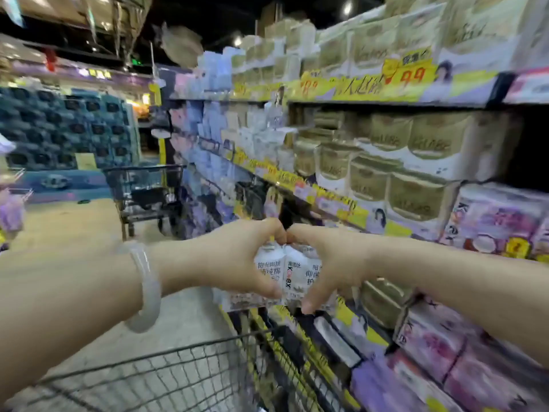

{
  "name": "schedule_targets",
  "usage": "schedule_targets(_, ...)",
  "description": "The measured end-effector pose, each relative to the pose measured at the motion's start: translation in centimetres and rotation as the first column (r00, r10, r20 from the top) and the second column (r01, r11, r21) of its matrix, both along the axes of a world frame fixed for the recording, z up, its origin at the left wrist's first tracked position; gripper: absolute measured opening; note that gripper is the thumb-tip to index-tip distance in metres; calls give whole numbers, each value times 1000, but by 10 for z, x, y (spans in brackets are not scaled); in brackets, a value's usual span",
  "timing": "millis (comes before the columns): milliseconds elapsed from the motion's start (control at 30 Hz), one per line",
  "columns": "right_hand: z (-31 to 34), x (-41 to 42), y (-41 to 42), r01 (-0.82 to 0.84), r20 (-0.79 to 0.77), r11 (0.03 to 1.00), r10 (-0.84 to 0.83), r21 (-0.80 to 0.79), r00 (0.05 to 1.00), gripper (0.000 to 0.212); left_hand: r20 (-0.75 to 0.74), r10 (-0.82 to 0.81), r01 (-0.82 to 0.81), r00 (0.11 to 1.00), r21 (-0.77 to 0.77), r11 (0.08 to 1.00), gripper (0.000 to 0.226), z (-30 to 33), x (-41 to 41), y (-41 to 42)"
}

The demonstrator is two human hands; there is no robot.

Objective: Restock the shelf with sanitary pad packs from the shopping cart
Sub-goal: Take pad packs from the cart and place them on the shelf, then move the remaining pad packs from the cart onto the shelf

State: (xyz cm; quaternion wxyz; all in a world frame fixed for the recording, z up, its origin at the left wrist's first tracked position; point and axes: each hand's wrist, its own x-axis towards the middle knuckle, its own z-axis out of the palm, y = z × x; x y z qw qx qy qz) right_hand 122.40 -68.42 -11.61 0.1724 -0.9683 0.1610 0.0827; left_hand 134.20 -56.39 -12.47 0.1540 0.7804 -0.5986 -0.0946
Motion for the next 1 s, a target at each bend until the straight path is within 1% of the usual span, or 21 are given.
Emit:
schedule_targets(67, -51, 14, 4, -23, -22, 1000, 23, 16, 999, 101, -1, 24, -24, 1000, 31, 999, 65, -53, 12, 18)
schedule_targets(100, -72, 20, 9, -31, -49, 999, 33, 30, 998, 103, -13, 35, -34, 999, 62, 998, 71, -77, 17, 26)
schedule_targets(167, -113, 32, 15, -63, -122, 997, 67, 35, 990, 116, -44, 49, -44, 998, 113, 993, 88, -112, 25, 35)
schedule_targets(233, -139, 40, 17, -99, -177, 995, 100, 15, 979, 124, -112, 90, -76, 990, 129, 989, 98, -134, 29, 41)
schedule_targets(300, -157, 46, 16, -117, -170, 992, 122, 38, 978, 124, -215, 152, -128, 965, 121, 984, 95, -148, 31, 44)
schedule_targets(400, -175, 54, 13, -137, -161, 988, 146, 66, 976, 117, -321, 233, -204, 918, 124, 971, 85, -167, 36, 43)
schedule_targets(467, -188, 57, 9, -140, -175, 985, 157, 104, 972, 107, -370, 266, -233, 890, 134, 963, 81, -180, 36, 42)
schedule_targets(533, -200, 58, 4, -138, -178, 981, 162, 139, 971, 96, -389, 323, -289, 863, 144, 946, 76, -196, 38, 42)
schedule_targets(600, -217, 57, -3, -129, -196, 973, 167, 189, 966, 85, -411, 397, -355, 821, 179, 918, 71, -209, 39, 45)
schedule_targets(700, -244, 57, -14, -130, -231, 956, 193, 262, 954, 76, -454, 523, -457, 722, 256, 852, 69, -230, 43, 53)
schedule_targets(833, -277, 69, -24, -140, -272, 933, 237, 331, 933, 75, -435, 668, -583, 604, 330, 743, 68, -251, 48, 67)
schedule_targets(900, -295, 80, -23, -149, -272, 927, 250, 343, 929, 76, -443, 711, -624, 546, 352, 698, 68, -263, 49, 74)
schedule_targets(1000, -321, 97, -10, -120, -278, 906, 248, 405, 928, 74, -466, 750, -652, 469, 391, 650, 69, -282, 51, 84)
